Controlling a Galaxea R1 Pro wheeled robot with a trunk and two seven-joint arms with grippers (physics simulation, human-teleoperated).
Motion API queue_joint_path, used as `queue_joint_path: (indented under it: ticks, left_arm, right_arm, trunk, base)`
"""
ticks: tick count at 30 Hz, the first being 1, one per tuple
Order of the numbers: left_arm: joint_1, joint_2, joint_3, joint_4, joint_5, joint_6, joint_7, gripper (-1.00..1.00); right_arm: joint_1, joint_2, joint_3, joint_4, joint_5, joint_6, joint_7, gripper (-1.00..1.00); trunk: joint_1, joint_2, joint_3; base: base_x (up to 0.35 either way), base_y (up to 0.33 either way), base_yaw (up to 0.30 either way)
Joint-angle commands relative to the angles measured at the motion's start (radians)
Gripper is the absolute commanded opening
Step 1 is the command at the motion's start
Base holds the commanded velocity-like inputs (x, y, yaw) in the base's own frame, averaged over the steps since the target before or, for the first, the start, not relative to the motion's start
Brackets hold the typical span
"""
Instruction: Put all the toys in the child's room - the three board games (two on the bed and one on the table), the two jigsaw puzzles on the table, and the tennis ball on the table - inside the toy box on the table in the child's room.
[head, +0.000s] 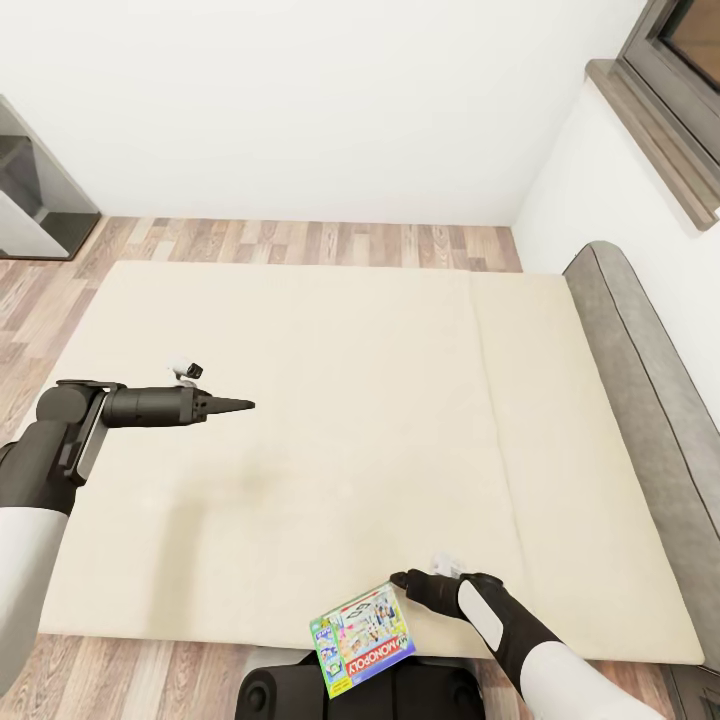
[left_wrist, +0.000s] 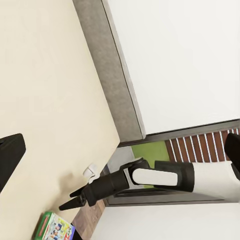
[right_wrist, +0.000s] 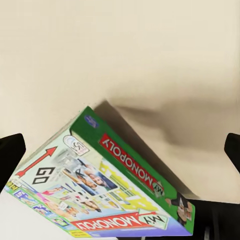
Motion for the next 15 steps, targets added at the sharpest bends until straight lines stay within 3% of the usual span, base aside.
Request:
queue_joint_path:
  ticks: [1, 10, 15]
  left_arm:
    - [0.0, 0.0, 0.0, 0.0, 0.0, 0.011, -0.004, 1.0]
    - [0.0, 0.0, 0.0, 0.0, 0.0, 0.01, -0.004, 1.0]
    - [0.0, 0.0, 0.0, 0.0, 0.0, 0.01, -0.004, 1.0]
  right_arm:
    - [-0.001, 0.0, 0.003, -0.001, -0.001, 0.003, 0.001, 1.0]
    - [-0.003, -0.002, 0.004, 0.0, -0.001, 0.004, 0.001, 1.0]
    - [-0.003, -0.015, 0.004, 0.002, 0.0, 0.004, 0.002, 1.0]
  trunk:
    - [0.001, -0.002, -0.001]
    - [0.001, -0.002, -0.001]
    - [0.001, -0.002, -0.001]
  base:
    - [0.0, 0.0, 0.0]
    - [0.0, 0.0, 0.0]
    - [0.0, 0.0, 0.0]
